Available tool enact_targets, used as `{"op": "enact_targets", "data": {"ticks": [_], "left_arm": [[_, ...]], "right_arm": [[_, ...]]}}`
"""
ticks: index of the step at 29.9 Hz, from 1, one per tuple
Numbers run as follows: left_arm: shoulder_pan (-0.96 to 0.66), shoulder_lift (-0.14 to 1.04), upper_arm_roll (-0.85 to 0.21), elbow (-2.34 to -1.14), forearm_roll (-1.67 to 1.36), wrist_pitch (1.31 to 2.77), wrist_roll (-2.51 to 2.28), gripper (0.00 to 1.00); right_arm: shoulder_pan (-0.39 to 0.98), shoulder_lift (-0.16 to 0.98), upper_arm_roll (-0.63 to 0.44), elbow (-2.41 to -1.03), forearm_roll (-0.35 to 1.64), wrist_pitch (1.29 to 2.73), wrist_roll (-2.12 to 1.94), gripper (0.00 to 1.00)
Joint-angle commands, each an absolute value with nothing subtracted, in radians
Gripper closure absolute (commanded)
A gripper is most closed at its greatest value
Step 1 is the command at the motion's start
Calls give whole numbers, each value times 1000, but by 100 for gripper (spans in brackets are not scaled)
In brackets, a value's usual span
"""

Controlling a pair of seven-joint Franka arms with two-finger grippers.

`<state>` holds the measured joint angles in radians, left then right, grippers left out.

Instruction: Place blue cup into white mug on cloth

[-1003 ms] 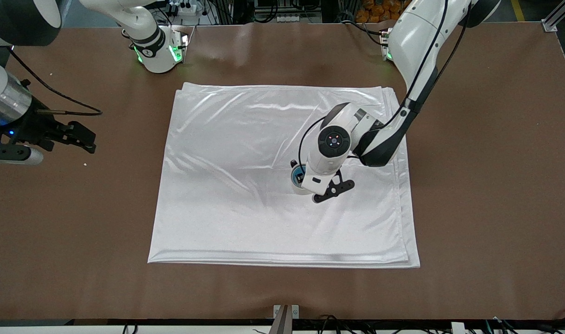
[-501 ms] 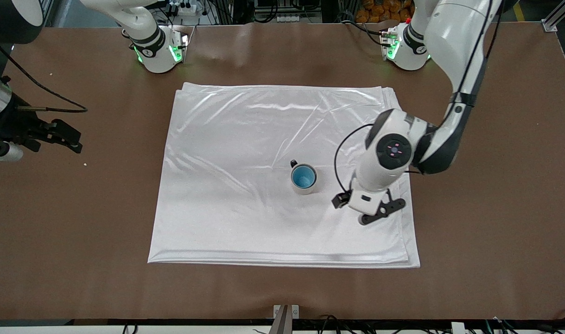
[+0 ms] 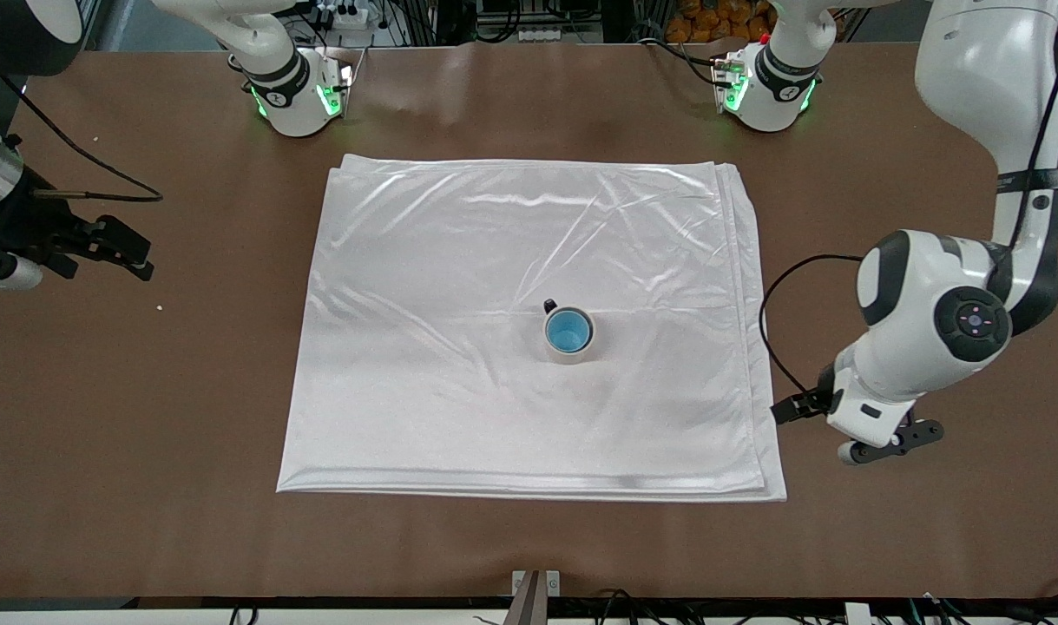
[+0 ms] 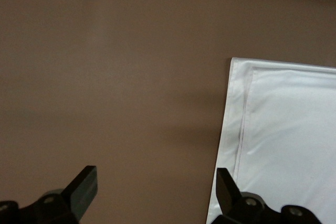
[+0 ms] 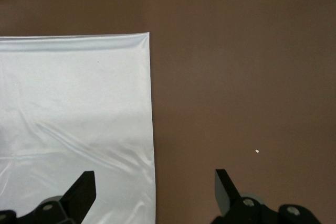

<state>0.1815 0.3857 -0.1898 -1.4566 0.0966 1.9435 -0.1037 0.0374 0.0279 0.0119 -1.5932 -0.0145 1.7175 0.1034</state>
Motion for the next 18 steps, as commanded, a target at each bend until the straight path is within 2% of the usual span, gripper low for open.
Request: {"op": "enact_targets", "data": {"ticks": [1,7,11,18], "left_arm": [[172,239,-181,-1514,72,1846,-49,0],[149,137,-176,-1517,71,1683,-3,0],[60,77,-121,-1516,68,1563,37,0],[41,6,-101,-1535,-37,1499,35,0]], "right_arm": [[3,-21,31,-1637,3,1730,87,0],[0,-34,31,-1643,3,1730,87,0],[0,-35,32,-1643,3,1726,87,0],[2,-40,43,-1644,5,1686,86,0]]}}
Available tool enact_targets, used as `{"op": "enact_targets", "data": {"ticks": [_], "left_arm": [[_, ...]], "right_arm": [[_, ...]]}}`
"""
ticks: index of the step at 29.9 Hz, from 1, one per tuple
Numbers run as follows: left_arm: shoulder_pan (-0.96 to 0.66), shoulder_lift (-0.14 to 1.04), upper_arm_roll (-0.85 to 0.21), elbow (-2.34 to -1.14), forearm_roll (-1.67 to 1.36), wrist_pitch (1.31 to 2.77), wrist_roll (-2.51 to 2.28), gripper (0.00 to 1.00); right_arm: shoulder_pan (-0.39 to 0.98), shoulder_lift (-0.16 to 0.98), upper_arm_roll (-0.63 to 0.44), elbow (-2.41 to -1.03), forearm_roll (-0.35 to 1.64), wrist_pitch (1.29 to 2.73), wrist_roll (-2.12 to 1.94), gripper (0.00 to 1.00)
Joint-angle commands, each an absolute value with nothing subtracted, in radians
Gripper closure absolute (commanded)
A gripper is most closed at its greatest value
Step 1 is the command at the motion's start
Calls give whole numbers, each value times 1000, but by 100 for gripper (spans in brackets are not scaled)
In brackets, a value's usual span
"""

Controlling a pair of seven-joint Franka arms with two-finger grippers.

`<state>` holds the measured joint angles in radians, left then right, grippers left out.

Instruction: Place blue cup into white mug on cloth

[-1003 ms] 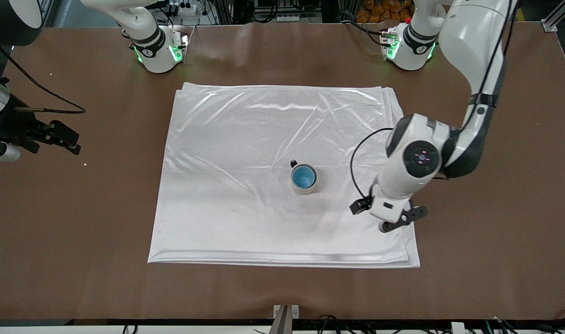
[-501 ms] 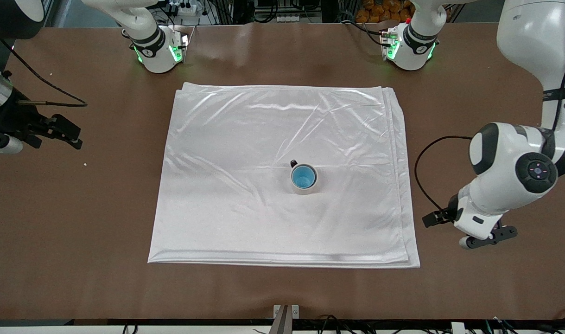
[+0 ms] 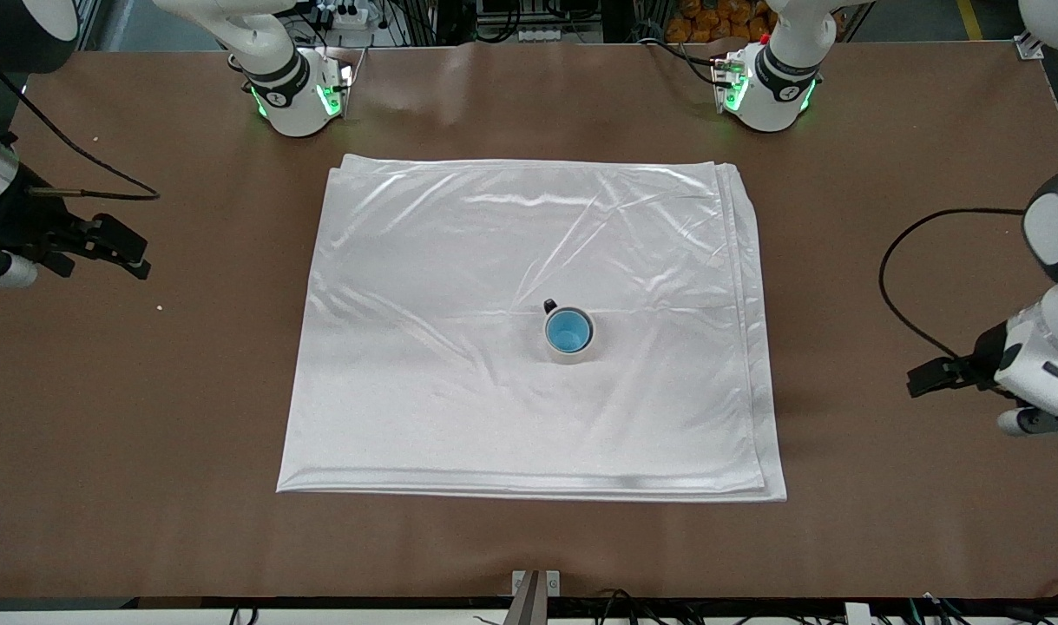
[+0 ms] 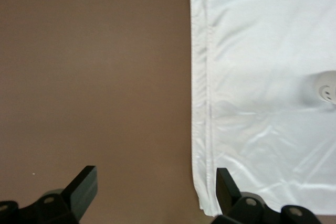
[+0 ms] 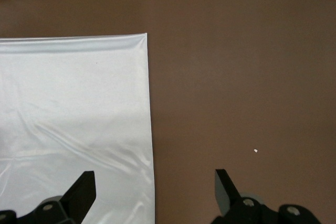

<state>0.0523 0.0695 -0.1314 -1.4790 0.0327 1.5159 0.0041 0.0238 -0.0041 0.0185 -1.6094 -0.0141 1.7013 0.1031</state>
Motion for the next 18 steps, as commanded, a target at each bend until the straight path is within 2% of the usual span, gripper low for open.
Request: {"op": "enact_targets", "data": {"ticks": [1,18], "left_arm": [[41,5,-101,-1534,-37,1493,35,0],[40,8,-100,-1539,-25,1485,31,0]], "right_arm": [[2,-40,44,-1644,5,1686,84,0],[0,-41,66,-1649,5,1644,80,0]]}}
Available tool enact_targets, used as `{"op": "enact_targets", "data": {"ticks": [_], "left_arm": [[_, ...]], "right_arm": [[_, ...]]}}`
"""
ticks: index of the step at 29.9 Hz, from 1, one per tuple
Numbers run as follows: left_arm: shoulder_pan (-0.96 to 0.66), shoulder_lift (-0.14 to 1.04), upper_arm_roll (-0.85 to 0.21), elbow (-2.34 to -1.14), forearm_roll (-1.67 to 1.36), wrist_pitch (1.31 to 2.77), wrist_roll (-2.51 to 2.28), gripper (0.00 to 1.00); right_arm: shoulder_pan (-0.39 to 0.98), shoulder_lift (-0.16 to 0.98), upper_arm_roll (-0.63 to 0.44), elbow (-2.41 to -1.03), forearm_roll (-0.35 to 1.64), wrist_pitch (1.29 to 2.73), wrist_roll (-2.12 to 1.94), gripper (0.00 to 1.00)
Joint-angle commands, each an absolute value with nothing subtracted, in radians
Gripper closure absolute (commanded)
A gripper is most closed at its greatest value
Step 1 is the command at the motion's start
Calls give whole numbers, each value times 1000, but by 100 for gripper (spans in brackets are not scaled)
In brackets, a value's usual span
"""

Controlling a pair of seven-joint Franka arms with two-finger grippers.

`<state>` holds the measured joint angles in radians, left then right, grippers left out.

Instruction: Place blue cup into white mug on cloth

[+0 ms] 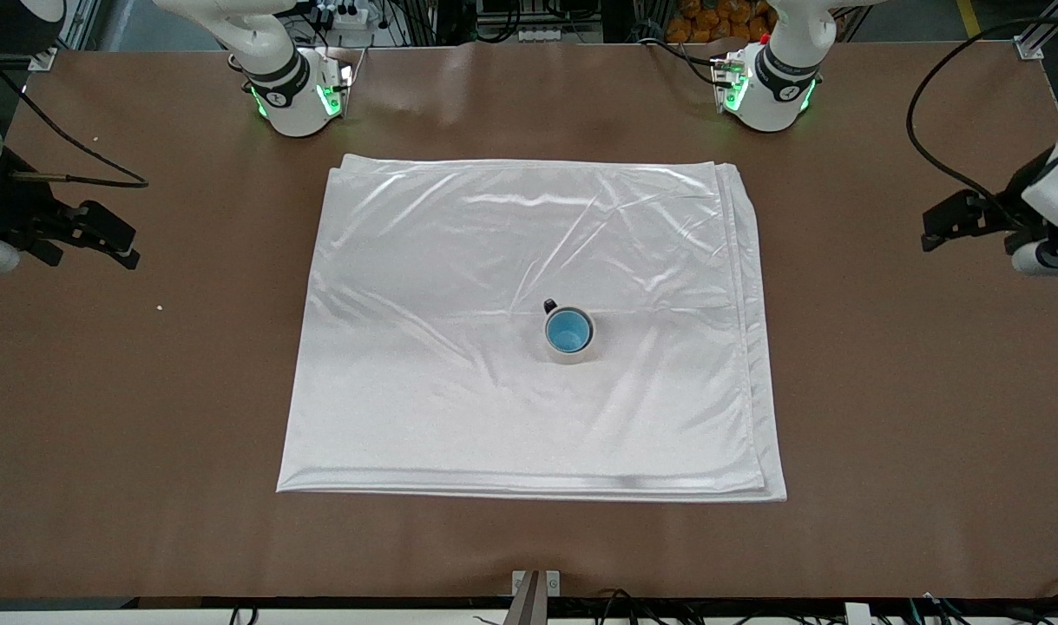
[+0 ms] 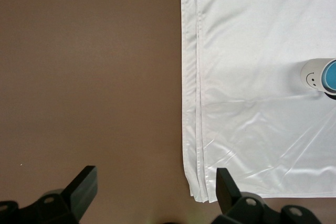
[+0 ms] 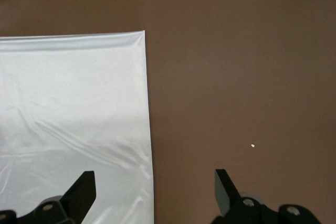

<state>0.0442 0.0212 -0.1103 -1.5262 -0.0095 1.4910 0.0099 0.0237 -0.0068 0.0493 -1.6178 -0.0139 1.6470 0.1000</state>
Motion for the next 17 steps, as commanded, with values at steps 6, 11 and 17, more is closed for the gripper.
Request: {"op": "enact_targets", "data": {"ticks": [6,11,17], "left_arm": [[40,8,-100,-1537,-25,1483,31,0],[40,9,-100,-1537,-25,1485,31,0],[40,9,-100,-1537,-25,1485,32,0]], "right_arm": [[-6,-41,64,-1647,5,1646,75,0],[-9,-43,60,-1647,5,1646,75,0],[-18,-43,60,-1647,5,1646,68,0]]}}
